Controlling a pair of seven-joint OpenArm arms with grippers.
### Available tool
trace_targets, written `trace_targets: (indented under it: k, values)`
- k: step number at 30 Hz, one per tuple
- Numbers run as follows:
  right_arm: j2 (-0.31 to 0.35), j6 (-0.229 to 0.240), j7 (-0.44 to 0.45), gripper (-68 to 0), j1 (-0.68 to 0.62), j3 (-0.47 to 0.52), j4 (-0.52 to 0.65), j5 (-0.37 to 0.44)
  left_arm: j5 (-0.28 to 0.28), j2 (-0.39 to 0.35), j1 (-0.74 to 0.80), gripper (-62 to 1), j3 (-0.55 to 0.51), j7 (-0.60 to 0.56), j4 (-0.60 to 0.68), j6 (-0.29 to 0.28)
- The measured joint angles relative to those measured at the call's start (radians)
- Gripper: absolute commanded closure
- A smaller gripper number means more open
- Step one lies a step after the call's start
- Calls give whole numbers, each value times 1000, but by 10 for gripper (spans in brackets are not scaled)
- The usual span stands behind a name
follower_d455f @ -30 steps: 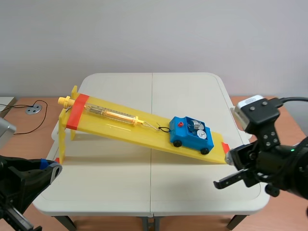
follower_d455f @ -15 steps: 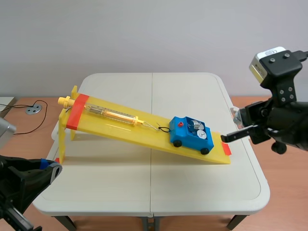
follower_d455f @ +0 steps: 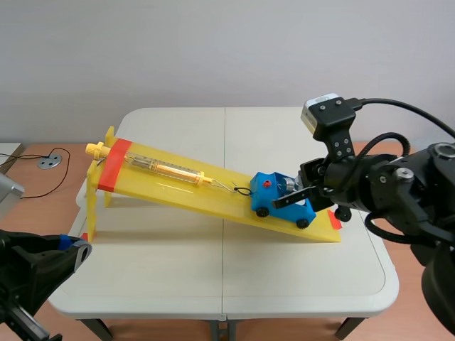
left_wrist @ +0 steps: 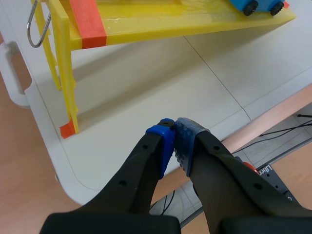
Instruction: Place the four metal weights on the blue cart on the ramp.
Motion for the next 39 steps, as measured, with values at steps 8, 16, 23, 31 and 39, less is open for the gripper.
trace_targets:
  k: [8, 16, 23, 31, 39]
  values:
    - [-11, 0, 8, -8, 20, -30, -50, -13, 0, 0, 0, -36, 0, 0, 0, 0]
    - [-33, 0, 37, -14, 33, -30, -92, -13, 0, 0, 0, -36, 0, 0, 0, 0]
    - [-33, 7, 37, -207, 37, -30, -92, -13, 0, 0, 0, -36, 0, 0, 0, 0]
    - [-31, 23, 10, -152, 28, -24, -51, 39, 0, 0, 0, -36, 0, 0, 0, 0]
    - [41, 23, -45, -7, -77, 74, 178, 121, 0, 13, -15, -36, 0, 31, 2, -58]
